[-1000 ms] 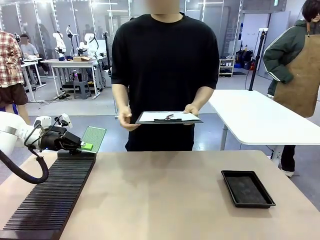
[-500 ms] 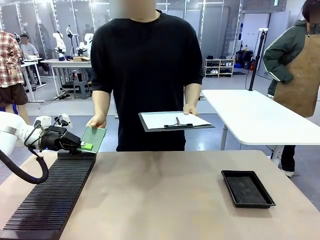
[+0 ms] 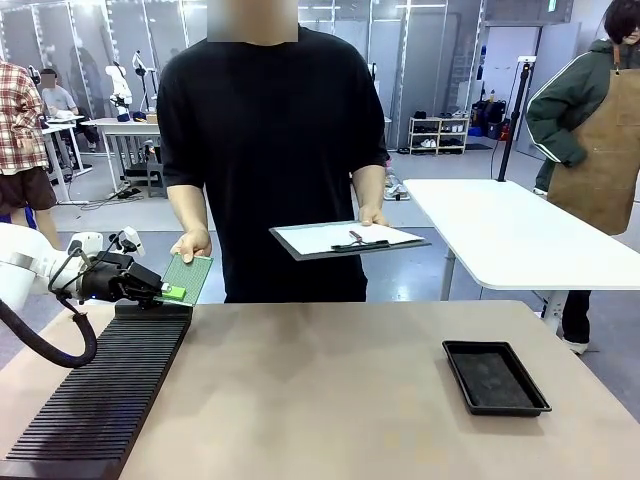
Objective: Inspect the PCB.
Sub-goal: Release the Blank PCB you were holding.
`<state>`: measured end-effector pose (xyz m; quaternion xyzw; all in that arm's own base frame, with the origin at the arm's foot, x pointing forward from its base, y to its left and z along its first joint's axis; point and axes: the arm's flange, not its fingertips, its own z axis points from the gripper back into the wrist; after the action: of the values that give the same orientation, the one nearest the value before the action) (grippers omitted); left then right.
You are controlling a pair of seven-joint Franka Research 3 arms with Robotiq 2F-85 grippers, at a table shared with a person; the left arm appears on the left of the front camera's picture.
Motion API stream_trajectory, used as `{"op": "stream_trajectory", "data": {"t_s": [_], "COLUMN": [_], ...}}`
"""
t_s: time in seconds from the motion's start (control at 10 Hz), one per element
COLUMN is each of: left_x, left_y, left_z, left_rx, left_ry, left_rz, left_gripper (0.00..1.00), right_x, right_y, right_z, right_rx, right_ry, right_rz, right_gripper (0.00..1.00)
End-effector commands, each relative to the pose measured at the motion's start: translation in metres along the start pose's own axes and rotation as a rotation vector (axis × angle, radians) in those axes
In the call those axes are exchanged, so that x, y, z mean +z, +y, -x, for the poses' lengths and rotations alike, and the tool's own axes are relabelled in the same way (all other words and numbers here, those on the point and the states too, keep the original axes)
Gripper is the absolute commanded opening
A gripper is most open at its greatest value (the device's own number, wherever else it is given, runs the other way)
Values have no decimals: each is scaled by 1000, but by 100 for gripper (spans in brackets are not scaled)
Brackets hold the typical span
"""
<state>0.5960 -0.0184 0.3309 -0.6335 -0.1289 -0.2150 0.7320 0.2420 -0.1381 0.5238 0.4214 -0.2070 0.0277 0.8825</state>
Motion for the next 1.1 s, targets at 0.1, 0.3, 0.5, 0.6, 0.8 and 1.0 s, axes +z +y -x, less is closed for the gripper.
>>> {"op": "stream_trajectory", "data": {"t_s": [0.1, 0.3, 0.5, 0.6, 0.8, 1.0], "left_x": [0, 0, 2, 5, 7, 7], "left_y": [-1, 0, -13, -13, -12, -11], "left_z": [1, 0, -8, -8, -6, -5], "left_rx": [0, 0, -45, -39, -19, -14], "left_ry": [0, 0, 32, 24, 22, 42], "left_rz": [2, 0, -14, -3, 18, -7], "left_gripper": [0, 3, 31, 62, 90, 100], "right_x": [1, 1, 1, 1, 1, 1], "right_y": [1, 1, 1, 1, 1, 1], "right_z": [-1, -1, -1, -1, -1, -1], "right_rx": [19, 19, 19, 19, 19, 19], "right_ry": [-6, -6, -6, -6, -6, -6], "right_rz": [-13, -13, -13, -13, -13, -13], "right_gripper": [100, 100, 100, 100, 100, 100]}}
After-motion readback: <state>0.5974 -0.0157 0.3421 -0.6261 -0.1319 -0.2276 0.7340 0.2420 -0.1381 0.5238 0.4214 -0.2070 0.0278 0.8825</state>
